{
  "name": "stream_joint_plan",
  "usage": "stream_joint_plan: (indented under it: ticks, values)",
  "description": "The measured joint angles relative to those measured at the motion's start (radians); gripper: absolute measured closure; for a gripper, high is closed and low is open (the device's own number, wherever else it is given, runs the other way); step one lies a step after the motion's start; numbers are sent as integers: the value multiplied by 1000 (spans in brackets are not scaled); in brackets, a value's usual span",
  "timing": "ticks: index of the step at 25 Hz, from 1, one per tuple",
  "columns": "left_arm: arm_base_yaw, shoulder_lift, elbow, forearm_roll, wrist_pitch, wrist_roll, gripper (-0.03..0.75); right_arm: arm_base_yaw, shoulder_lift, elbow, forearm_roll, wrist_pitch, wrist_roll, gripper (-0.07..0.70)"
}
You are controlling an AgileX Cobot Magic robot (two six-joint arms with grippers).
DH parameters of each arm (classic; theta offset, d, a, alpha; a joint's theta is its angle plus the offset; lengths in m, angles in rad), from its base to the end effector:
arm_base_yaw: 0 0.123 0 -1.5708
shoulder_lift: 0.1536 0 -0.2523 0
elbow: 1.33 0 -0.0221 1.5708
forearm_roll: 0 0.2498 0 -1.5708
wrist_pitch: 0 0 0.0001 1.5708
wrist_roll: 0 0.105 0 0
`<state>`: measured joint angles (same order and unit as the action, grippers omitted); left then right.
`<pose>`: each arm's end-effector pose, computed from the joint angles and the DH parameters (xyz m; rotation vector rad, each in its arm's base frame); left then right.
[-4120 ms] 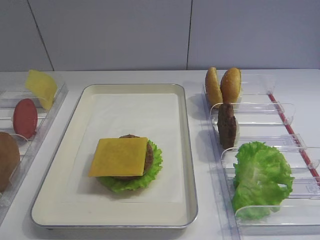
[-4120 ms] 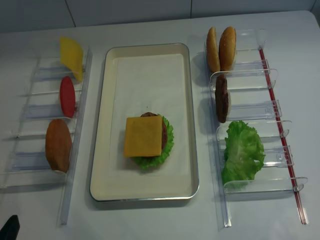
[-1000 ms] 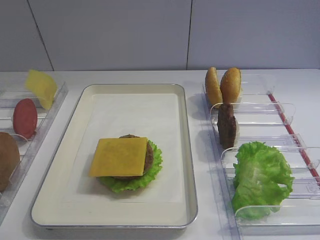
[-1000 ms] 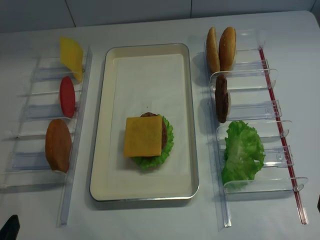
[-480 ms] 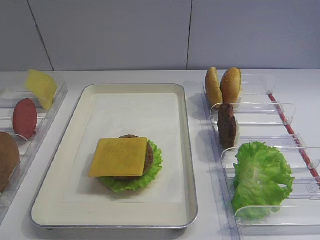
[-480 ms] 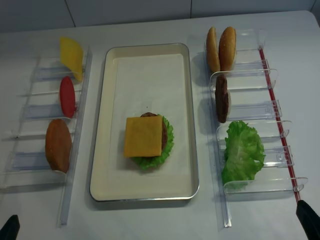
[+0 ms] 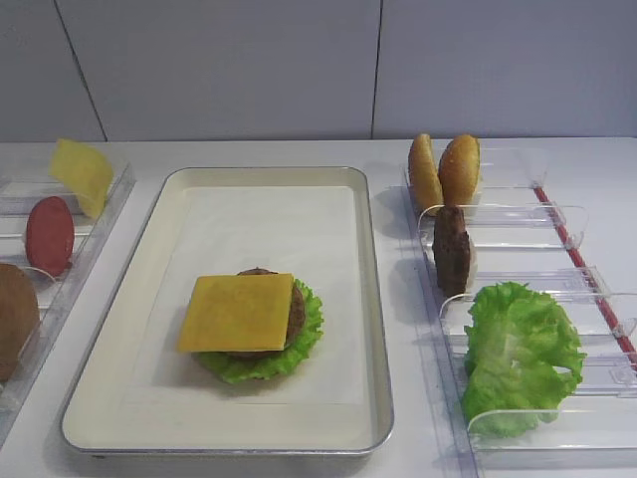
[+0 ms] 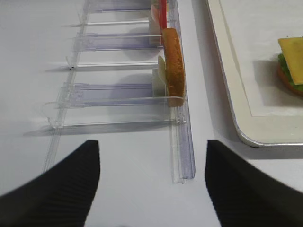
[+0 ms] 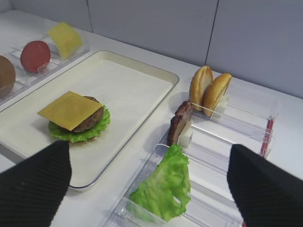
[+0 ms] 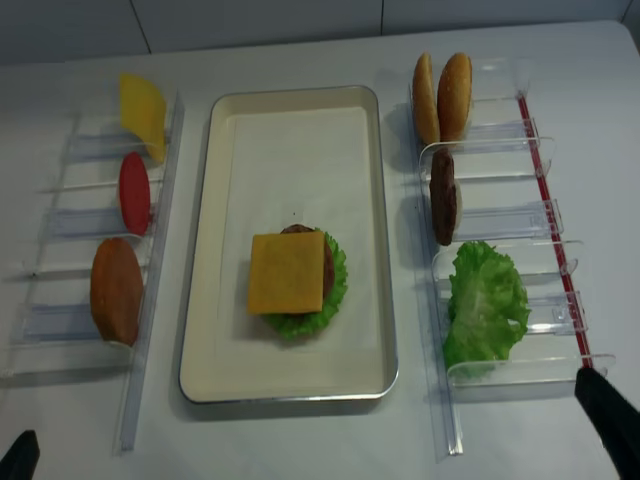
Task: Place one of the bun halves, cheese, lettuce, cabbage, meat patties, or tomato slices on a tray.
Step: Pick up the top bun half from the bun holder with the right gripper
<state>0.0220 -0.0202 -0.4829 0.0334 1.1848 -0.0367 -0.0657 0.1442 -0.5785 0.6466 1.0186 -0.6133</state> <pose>0.0320 0.0040 0.2551 -0.0677 2.1639 0.0323 0.0511 0.0506 0.3061 -0.5076 1.8498 0.3249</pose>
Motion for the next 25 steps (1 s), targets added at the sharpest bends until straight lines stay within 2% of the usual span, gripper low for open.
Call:
stream_joint_plan:
  ticks: [9,15,25]
  values:
    - [0,0,0,0,0,0,244,0,220,-95,171,-40,-171,22]
    - [0,0,0,0,0,0,244,0,374,-130,293,9,-297,23]
    - [0,0,0,0,0,0,244,0,621,-290,373,10,-375,24]
